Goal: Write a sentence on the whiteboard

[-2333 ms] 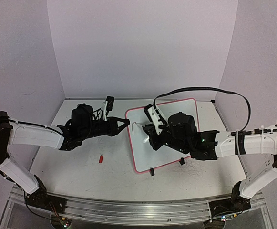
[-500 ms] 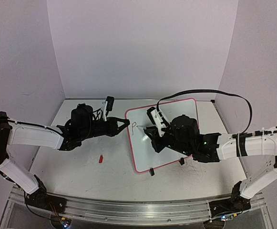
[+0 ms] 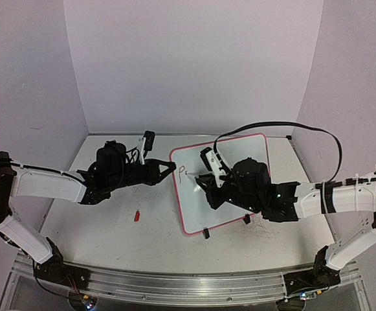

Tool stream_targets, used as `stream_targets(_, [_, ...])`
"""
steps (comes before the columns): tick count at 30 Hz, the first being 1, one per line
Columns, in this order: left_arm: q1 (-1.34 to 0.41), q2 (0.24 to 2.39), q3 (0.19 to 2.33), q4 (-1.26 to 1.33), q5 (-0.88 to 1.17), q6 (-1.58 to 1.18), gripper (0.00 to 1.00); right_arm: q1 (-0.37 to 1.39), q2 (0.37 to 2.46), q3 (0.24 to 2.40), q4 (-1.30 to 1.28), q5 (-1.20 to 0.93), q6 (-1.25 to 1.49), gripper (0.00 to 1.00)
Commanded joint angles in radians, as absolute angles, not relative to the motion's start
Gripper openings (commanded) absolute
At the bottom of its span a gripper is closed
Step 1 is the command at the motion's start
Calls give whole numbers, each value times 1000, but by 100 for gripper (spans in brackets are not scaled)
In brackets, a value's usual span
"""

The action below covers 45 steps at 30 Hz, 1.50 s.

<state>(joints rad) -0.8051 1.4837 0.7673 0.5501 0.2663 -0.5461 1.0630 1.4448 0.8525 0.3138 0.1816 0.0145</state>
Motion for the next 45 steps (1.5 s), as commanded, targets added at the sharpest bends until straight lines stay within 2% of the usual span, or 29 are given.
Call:
stream_targets(1, [-801,1438,767,581,253,-517,0,1061,1421,825,297,175,41,0])
stream_targets(20, [-801,1429,764,574,253,-517,0,1060,1433,860,344,289,50,0])
stream_targets(34, [-801,1428,765,573,255,-515,0,1061,1468,882,349,210,36,0])
stream_targets(45, [-801,1432,765,570,248,-516,0,1045,1355,821,365,228,53,0])
